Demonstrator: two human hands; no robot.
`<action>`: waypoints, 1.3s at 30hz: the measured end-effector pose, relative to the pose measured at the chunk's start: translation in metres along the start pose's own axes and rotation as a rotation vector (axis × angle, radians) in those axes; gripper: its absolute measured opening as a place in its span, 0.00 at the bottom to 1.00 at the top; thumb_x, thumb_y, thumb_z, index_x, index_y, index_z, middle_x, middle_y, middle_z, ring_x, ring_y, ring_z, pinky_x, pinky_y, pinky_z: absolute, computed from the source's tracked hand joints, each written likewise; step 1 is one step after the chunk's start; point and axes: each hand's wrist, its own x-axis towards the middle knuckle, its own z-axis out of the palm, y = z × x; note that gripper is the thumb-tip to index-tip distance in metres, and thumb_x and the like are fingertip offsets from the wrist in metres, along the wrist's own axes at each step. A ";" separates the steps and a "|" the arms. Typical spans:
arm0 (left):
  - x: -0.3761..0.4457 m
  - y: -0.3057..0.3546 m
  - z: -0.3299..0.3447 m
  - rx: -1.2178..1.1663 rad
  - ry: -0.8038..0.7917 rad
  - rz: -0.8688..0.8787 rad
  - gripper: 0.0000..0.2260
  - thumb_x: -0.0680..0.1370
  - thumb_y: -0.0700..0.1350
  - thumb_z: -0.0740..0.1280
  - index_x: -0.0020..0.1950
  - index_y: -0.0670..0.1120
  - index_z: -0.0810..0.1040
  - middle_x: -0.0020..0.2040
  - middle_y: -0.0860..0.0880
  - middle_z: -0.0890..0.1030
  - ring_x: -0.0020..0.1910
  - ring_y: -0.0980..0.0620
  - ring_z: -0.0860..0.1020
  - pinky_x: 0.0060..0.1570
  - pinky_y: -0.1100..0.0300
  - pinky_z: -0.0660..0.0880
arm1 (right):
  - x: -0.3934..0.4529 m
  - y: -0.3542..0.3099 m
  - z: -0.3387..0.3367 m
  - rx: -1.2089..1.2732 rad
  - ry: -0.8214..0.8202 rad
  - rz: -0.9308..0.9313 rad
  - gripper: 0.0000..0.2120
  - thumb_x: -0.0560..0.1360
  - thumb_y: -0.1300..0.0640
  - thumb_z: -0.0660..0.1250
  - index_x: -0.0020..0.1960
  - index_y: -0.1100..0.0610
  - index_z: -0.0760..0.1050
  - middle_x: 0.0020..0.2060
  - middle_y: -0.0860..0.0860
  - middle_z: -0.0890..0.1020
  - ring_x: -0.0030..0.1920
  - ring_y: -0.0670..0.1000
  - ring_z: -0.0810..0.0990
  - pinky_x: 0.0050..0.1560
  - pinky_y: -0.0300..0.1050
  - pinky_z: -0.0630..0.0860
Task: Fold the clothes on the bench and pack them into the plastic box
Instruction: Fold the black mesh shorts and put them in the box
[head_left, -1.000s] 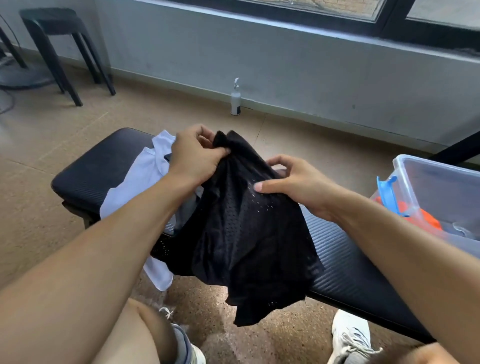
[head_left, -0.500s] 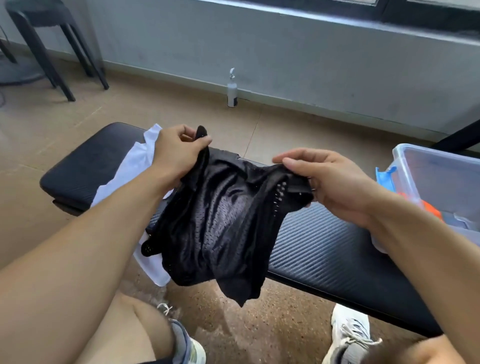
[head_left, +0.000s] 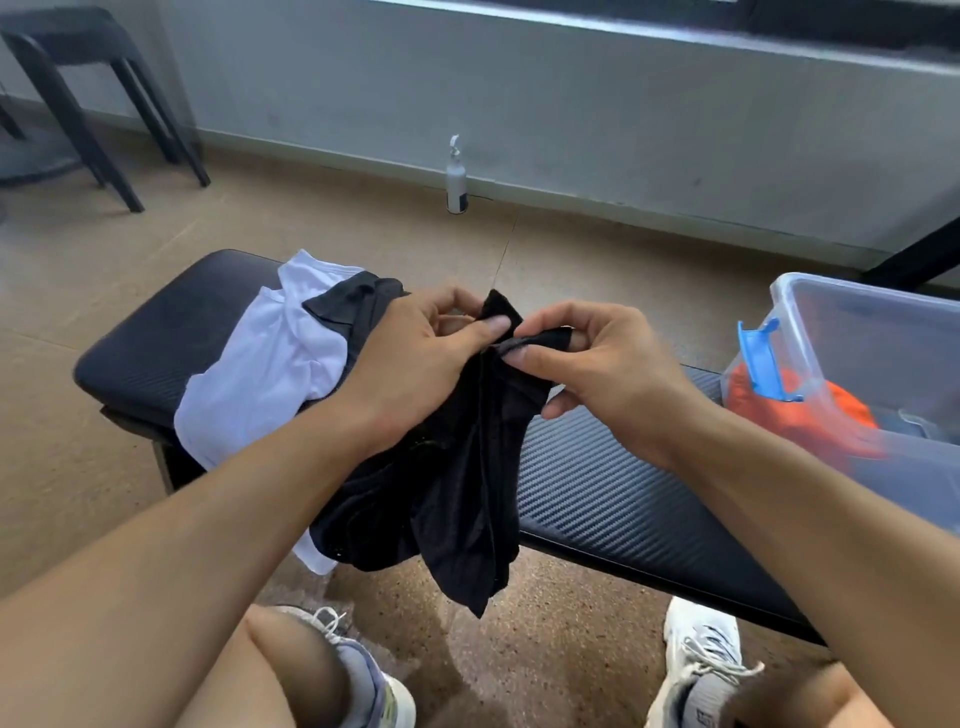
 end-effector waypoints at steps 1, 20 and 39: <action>-0.001 0.000 0.001 -0.008 0.001 -0.001 0.06 0.74 0.51 0.71 0.45 0.49 0.83 0.43 0.44 0.87 0.45 0.42 0.85 0.57 0.35 0.78 | 0.000 0.001 0.001 0.016 0.027 0.014 0.06 0.72 0.62 0.76 0.47 0.58 0.82 0.39 0.57 0.86 0.37 0.50 0.84 0.28 0.40 0.79; 0.001 0.000 0.001 -0.002 0.049 0.009 0.07 0.77 0.50 0.73 0.46 0.47 0.82 0.42 0.41 0.86 0.42 0.38 0.85 0.51 0.35 0.80 | -0.003 0.003 0.000 -0.518 0.049 -0.054 0.13 0.67 0.41 0.78 0.44 0.47 0.82 0.56 0.42 0.79 0.61 0.42 0.75 0.57 0.36 0.71; 0.044 -0.037 -0.118 -0.152 0.577 -0.118 0.09 0.78 0.52 0.71 0.40 0.51 0.78 0.35 0.53 0.78 0.32 0.54 0.76 0.37 0.56 0.74 | -0.036 -0.030 -0.006 -1.058 -0.131 -0.621 0.16 0.73 0.36 0.67 0.39 0.47 0.72 0.30 0.42 0.75 0.35 0.45 0.72 0.44 0.42 0.70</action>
